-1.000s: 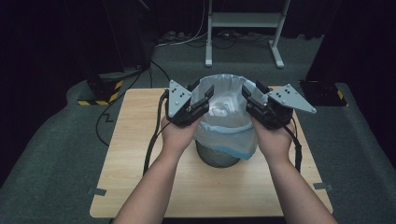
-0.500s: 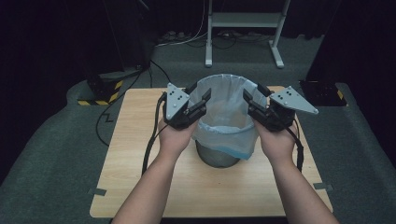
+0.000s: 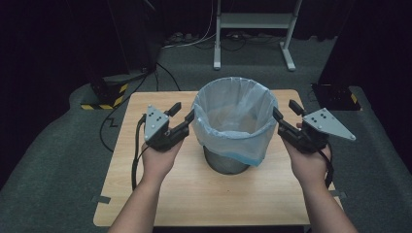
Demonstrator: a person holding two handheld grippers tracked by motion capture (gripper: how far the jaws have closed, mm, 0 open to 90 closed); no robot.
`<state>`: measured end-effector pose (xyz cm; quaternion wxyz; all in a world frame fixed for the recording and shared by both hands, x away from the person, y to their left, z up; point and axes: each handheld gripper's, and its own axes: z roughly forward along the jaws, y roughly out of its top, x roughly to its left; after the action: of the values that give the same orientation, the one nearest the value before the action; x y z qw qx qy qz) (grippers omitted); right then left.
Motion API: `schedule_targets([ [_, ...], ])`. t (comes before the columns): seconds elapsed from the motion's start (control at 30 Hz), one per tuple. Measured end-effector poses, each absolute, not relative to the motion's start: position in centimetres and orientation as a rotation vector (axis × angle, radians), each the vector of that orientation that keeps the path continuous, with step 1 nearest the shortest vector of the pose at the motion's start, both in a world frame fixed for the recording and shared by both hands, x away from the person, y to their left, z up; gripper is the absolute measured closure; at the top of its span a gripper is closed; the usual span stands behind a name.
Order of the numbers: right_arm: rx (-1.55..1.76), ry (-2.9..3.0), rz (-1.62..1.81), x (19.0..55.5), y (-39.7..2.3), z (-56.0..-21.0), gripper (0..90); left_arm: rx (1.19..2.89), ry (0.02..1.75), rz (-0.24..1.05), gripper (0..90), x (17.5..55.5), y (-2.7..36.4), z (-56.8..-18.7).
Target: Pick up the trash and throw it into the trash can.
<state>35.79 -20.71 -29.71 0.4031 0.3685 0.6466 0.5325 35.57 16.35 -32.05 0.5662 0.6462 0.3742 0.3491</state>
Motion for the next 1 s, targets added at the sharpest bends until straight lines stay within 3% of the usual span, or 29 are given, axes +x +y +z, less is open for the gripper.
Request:
schedule_targets([
  [0.33, 0.963, 1.645, 1.273, 35.0, -23.7, -33.7, 48.1, 1.615, 1.049, 0.732, 49.3, 35.2, 20.2, -39.0],
  [0.63, 1.049, 1.799, 1.184, 36.1, -25.3, -41.1, 47.6, 1.756, 1.247, 0.594, 46.4, 35.2, 22.8, -47.5],
  [0.87, 1.186, 1.989, 1.066, 36.2, -25.2, -48.7, 47.1, 1.938, 1.378, 0.489, 35.9, 34.7, 22.9, -52.2],
  [1.0, 1.254, 2.062, 1.006, 36.2, -25.1, -51.1, 44.6, 1.972, 1.353, 0.553, 31.0, 34.2, 22.4, -52.4],
])
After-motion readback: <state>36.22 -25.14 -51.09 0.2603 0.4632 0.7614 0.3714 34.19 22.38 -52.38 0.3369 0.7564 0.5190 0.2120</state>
